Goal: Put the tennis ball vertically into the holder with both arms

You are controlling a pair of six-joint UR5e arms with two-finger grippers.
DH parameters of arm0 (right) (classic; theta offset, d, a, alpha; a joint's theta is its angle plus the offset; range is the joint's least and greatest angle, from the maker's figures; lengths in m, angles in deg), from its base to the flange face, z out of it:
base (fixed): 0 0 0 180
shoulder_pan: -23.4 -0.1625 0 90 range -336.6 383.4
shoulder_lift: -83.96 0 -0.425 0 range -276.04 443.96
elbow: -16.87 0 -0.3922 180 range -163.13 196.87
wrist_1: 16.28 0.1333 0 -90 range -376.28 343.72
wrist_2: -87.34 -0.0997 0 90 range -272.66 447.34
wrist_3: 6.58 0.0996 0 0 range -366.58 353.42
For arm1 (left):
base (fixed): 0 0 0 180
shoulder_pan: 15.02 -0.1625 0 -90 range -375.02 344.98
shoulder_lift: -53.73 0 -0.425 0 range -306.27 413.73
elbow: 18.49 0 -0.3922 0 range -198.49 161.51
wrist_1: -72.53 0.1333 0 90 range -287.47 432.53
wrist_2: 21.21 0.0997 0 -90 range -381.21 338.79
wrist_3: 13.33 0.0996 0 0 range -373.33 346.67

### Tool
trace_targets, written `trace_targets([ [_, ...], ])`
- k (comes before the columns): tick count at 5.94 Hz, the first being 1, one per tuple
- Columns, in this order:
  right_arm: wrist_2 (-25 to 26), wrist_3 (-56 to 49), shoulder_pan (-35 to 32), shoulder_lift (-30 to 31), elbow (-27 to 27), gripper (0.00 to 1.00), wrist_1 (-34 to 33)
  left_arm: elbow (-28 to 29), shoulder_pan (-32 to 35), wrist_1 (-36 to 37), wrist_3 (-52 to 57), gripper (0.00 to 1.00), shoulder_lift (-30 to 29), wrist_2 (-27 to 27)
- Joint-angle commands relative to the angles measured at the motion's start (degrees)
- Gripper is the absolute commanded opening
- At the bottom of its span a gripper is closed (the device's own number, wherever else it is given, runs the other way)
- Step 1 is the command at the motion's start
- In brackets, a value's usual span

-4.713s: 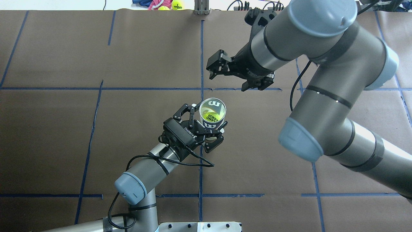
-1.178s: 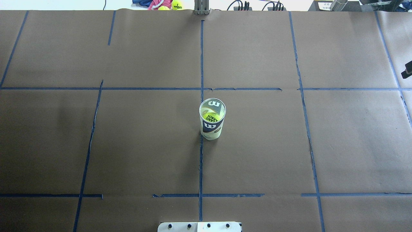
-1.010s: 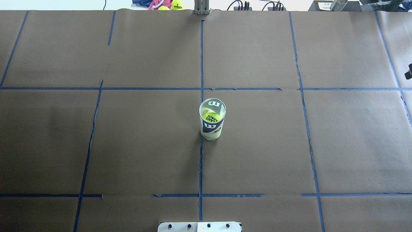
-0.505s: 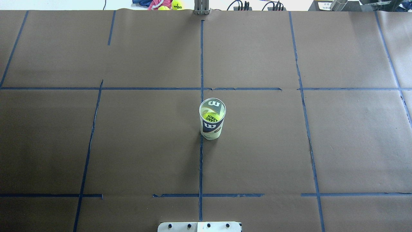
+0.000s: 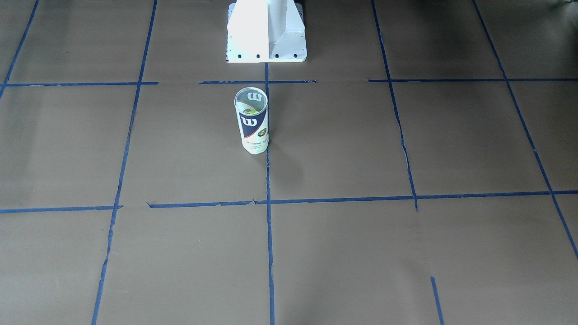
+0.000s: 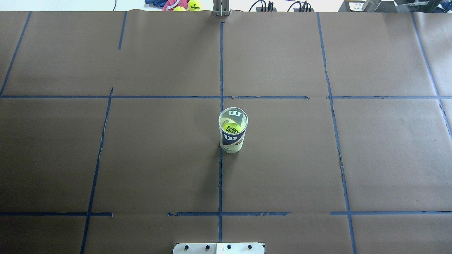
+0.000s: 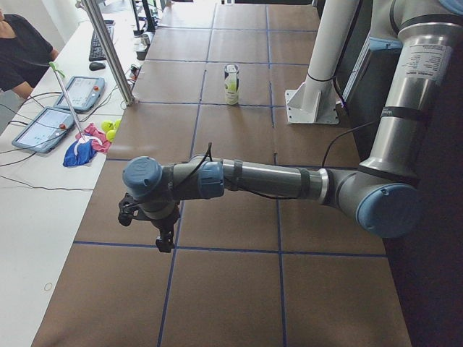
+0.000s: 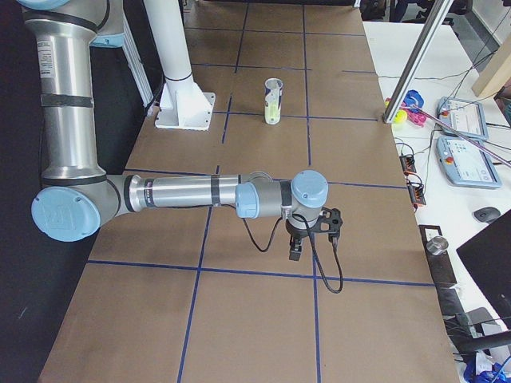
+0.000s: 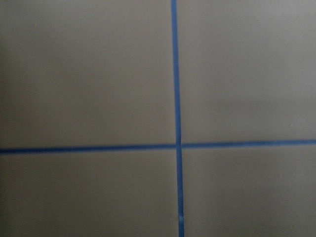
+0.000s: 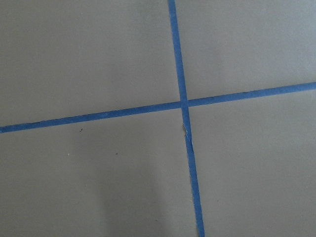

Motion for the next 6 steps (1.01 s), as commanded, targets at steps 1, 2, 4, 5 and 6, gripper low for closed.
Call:
trace_targets([
  [1, 0.53, -6.11, -2.22, 1.24, -0.12, 1.00, -0.72, -7.47, -0.82, 0.49, -6.10, 1.00, 5.05, 1.38],
  [2, 0.70, -10.07, -2.06, 2.72, -0.03, 1.00, -0.73, -8.45, -0.91, 0.41, -5.89, 1.00, 5.58, 1.38],
  [4, 2.80, -11.26, -0.58, 3.27, 0.23, 1.00, -0.73, -8.45, -2.50, 1.63, -4.84, 1.00, 5.67, 0.94],
  [5, 3.34, -11.34, 1.35, 3.27, 0.23, 1.00, -0.73, -9.15, -2.50, 4.85, -4.84, 1.00, 5.15, 0.77],
  [6, 3.17, -12.56, 1.54, 3.53, 0.23, 1.00, -0.73, -9.51, -2.58, 4.97, -4.75, 1.00, 5.67, 0.76],
])
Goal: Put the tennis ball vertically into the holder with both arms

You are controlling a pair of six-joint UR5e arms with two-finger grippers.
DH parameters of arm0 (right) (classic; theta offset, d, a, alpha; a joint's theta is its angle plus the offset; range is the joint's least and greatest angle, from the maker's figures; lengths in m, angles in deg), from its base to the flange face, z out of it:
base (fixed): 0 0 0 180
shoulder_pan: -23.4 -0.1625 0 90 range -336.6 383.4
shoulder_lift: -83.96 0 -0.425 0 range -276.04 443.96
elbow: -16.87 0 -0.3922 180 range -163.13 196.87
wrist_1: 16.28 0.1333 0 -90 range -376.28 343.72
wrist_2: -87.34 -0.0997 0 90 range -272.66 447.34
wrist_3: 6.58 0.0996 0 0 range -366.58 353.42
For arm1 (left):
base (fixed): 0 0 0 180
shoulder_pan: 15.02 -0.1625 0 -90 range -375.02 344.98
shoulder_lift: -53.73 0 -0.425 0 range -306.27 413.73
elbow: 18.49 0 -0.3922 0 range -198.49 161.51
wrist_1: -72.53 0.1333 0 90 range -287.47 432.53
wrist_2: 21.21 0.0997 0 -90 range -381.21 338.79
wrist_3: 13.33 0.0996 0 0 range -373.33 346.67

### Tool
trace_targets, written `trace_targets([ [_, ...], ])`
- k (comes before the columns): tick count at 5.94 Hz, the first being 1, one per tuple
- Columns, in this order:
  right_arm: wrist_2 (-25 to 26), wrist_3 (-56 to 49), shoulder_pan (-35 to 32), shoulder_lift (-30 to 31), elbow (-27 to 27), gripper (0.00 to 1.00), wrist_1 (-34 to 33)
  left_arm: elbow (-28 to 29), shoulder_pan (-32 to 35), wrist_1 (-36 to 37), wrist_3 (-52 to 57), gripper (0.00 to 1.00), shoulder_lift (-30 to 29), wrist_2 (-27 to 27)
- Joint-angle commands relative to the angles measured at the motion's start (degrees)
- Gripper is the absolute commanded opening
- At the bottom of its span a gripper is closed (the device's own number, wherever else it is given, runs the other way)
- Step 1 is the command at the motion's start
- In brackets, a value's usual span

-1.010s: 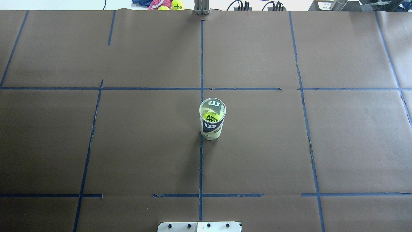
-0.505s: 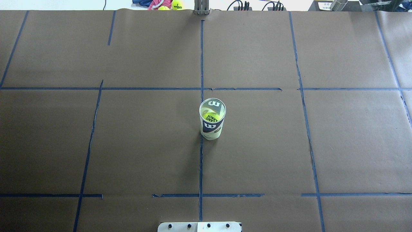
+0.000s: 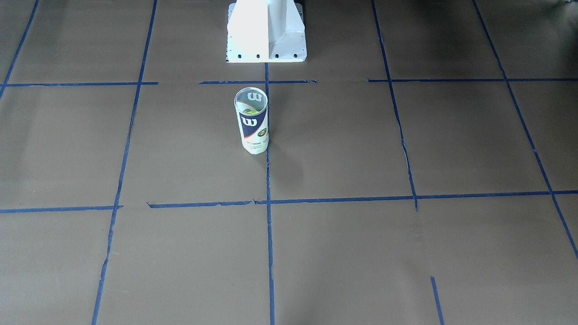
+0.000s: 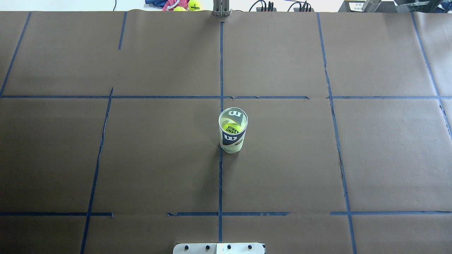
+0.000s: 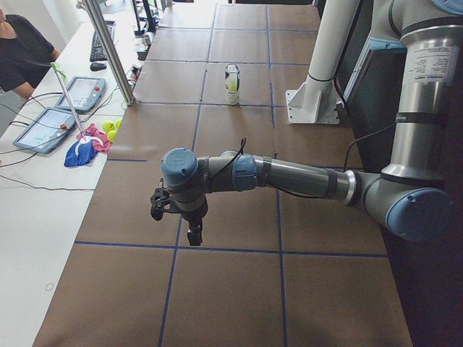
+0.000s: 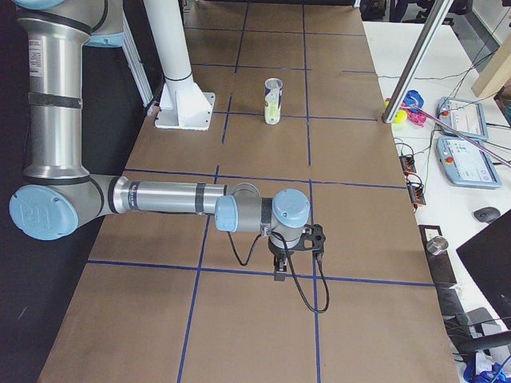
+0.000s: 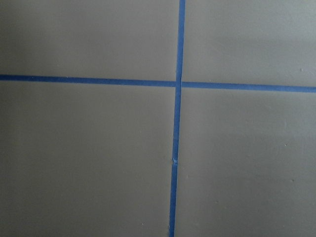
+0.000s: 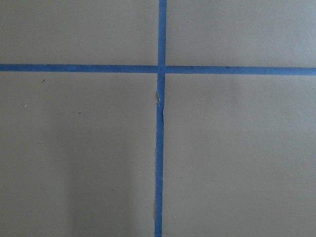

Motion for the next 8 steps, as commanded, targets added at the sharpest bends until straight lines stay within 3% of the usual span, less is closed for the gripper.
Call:
trace_targets([
  [1, -0.08, -1.00, 0.73, 0.37, 0.01, 1.00, 0.00, -0.44, -0.09, 0.51, 0.19, 1.00, 0.35, 0.29],
  [4, 0.27, -0.91, 1.08, 0.02, 0.18, 1.00, 0.18, 0.52, -0.18, -9.30, 1.69, 1.00, 5.36, 0.21],
  [8, -0.43, -1.00, 0.99, 0.90, 0.19, 1.00, 0.79, 0.17, -0.35, -8.37, 2.13, 1.00, 7.91, 0.29],
])
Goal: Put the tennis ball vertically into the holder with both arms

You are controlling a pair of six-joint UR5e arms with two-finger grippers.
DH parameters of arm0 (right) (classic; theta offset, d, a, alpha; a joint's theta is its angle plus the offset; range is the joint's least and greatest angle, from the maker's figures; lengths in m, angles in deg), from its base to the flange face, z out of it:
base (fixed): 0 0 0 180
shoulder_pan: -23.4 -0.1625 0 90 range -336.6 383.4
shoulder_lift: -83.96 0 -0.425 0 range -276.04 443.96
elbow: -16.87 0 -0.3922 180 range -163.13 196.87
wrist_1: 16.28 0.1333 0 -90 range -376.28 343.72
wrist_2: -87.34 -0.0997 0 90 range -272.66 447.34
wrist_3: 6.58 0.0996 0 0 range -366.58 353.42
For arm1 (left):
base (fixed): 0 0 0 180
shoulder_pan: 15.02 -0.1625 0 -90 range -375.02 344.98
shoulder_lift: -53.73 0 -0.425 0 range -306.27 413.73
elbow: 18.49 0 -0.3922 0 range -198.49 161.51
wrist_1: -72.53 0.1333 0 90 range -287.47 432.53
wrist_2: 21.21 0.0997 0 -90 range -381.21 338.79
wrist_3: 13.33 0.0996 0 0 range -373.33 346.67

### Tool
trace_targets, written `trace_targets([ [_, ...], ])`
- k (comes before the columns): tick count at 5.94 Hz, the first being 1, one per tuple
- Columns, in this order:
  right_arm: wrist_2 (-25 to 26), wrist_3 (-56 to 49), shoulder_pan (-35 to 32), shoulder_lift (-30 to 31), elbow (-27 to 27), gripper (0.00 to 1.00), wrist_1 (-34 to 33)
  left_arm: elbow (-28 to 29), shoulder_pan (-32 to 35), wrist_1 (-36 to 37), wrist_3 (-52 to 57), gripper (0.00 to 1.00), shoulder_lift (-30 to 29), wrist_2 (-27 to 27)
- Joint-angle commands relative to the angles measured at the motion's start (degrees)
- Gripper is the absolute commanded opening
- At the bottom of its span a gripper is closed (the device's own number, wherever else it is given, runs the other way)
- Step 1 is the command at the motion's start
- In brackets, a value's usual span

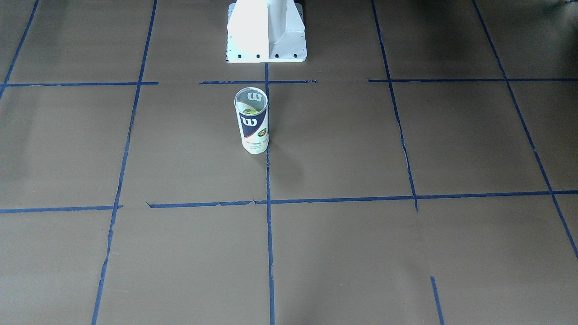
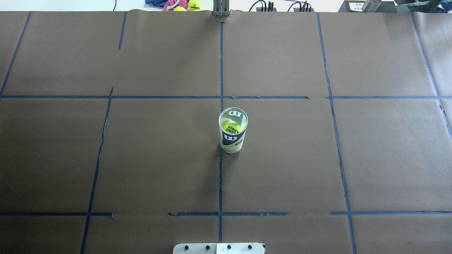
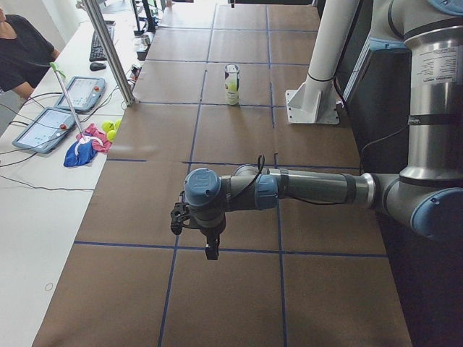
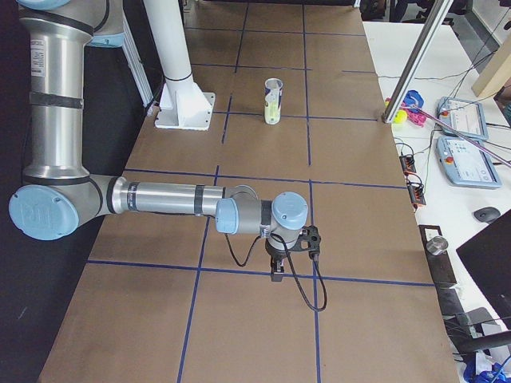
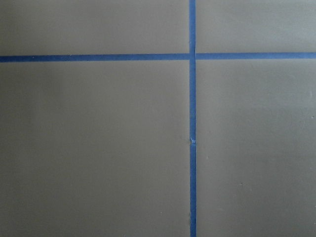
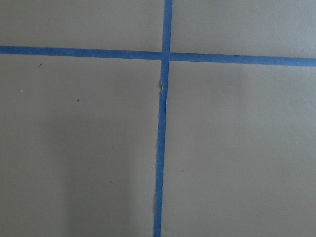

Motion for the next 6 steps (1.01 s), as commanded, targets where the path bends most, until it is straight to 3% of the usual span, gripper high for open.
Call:
trace_targets([
  [1, -0.28, -0.02, 0.00, 0.30, -0.71, 1.00, 0.17, 0.86, -1.19, 0.16, 0.06, 1.00, 0.89, 0.01],
  [4, -0.02, -0.11, 0.00, 1.00, -1.33, 1.00, 0.17, 0.61, -6.37, 0.24, 0.15, 1.00, 0.81, 0.10],
  [6, -0.45, 0.07, 0.00, 1.53, -2.11, 1.00, 0.17, 0.96, -6.30, -0.10, 0.06, 1.00, 0.99, 0.10],
])
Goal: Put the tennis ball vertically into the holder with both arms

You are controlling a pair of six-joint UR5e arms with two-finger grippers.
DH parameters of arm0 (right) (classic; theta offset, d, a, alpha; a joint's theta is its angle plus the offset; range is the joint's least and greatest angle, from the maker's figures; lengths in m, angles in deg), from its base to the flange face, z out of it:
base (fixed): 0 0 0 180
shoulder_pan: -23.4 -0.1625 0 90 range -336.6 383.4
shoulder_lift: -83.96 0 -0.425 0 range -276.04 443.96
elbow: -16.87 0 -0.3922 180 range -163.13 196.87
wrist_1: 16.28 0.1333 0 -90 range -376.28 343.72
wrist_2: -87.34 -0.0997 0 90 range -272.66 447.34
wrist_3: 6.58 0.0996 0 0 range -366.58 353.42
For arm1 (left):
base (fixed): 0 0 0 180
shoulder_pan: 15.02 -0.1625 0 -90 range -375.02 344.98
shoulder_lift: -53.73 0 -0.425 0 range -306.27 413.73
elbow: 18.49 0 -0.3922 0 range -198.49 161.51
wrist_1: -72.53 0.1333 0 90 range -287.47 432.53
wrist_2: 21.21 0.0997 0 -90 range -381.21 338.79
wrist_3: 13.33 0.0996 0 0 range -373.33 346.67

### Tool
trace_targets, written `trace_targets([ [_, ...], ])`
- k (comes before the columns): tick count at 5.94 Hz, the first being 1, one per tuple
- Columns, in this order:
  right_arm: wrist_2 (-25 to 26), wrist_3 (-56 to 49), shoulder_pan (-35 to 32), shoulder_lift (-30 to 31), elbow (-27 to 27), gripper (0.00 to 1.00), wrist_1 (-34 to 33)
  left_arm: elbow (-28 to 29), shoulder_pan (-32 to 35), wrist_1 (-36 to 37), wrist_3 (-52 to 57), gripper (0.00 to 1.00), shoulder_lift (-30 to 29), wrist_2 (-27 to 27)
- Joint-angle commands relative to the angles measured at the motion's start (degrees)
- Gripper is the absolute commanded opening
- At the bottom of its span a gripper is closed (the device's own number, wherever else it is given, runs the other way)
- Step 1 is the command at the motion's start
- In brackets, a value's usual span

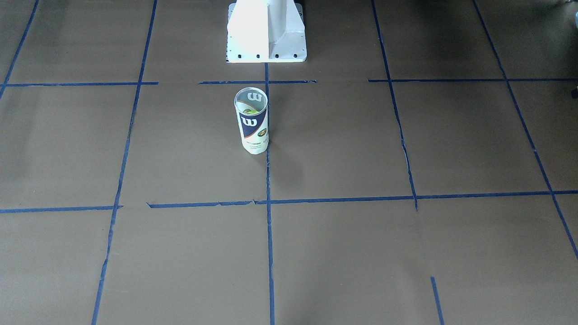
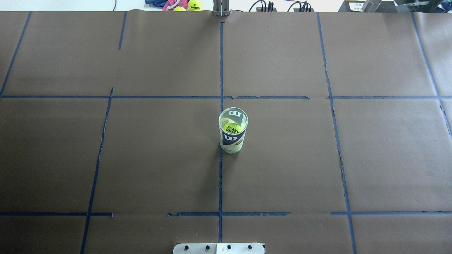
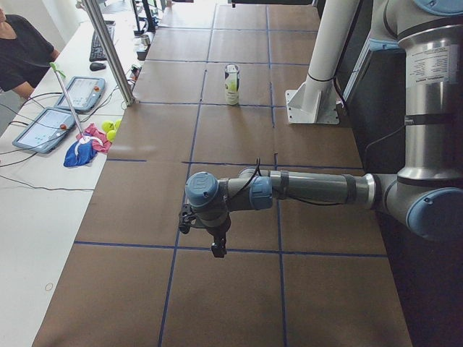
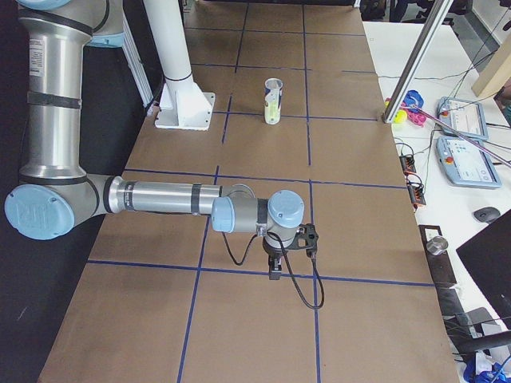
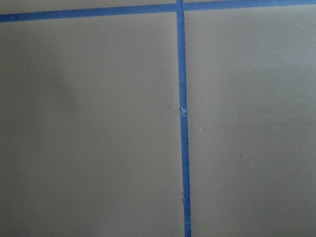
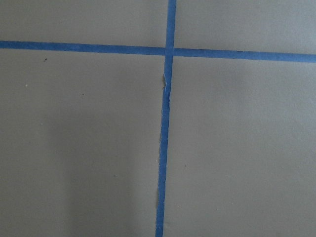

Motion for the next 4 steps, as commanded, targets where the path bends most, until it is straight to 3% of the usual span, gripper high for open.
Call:
trace_targets([
  [1, -0.08, 0.04, 0.00, 0.24, -0.36, 1.00, 0.00, -0.01, -0.08, -0.51, -0.02, 1.00, 0.00, -0.17],
  [4, 0.45, -0.05, 0.00, 0.24, -0.71, 1.00, 0.00, -0.54, -0.08, -0.34, -0.11, 1.00, -0.71, -0.17],
])
